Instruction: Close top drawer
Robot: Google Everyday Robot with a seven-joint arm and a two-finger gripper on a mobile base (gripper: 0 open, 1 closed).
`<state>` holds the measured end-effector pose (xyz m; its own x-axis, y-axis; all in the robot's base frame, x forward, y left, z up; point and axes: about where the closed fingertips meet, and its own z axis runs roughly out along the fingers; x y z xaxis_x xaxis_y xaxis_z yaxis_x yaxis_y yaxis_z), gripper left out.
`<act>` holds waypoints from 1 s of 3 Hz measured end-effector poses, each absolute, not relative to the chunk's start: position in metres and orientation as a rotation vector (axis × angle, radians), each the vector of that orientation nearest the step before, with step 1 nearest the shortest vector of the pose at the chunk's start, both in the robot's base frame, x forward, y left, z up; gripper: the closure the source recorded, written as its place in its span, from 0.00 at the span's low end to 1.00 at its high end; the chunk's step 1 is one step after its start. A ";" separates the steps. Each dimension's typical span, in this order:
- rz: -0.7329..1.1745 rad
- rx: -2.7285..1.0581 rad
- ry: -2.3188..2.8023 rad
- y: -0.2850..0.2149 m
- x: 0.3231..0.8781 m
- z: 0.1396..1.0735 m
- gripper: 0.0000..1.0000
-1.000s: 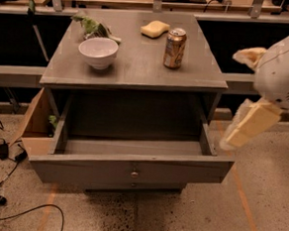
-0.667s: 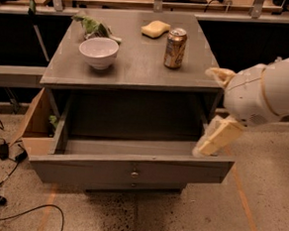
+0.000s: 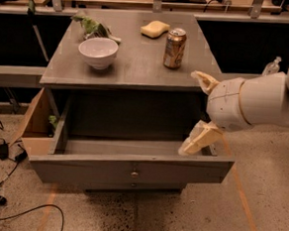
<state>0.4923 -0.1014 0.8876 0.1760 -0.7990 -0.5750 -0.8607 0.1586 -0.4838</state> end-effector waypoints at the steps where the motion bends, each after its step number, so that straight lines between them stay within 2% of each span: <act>1: 0.152 -1.632 1.623 -0.095 0.490 0.866 0.17; 3: 0.208 -1.590 1.768 -0.111 0.469 0.769 0.64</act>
Offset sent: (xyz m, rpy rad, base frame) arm -0.0213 -0.0164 -0.1613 0.0706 0.2027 -0.1222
